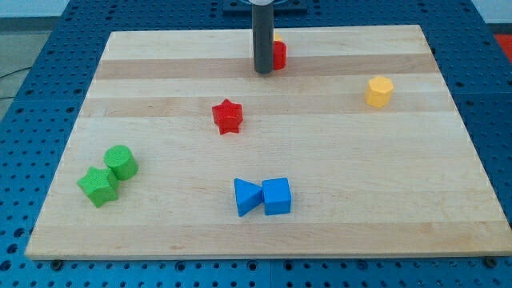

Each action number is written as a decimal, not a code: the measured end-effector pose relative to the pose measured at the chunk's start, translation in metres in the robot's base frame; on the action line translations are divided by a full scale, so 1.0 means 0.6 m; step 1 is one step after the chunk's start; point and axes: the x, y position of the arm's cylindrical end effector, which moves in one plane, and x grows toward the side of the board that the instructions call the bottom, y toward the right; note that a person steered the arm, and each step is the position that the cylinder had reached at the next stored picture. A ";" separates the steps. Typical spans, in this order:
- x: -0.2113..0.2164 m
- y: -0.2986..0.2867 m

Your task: Move yellow hexagon diagonally to the yellow heart

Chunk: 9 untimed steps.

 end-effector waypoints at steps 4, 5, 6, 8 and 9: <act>0.055 0.335; 0.121 0.378; 0.131 0.319; 0.135 0.124; 0.139 0.099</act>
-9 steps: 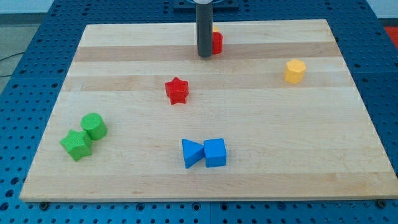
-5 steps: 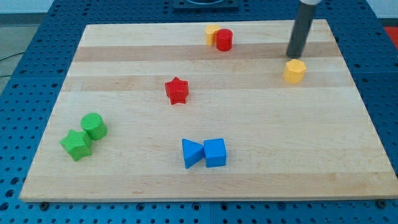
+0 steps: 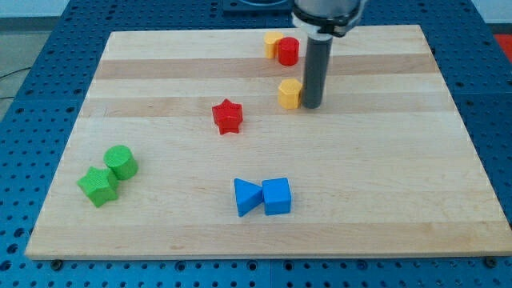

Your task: Move yellow hexagon diagonally to the yellow heart

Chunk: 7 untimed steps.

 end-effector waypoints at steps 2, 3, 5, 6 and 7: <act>-0.046 -0.122; -0.052 -0.125; 0.232 0.059; 0.388 0.045; 0.378 -0.080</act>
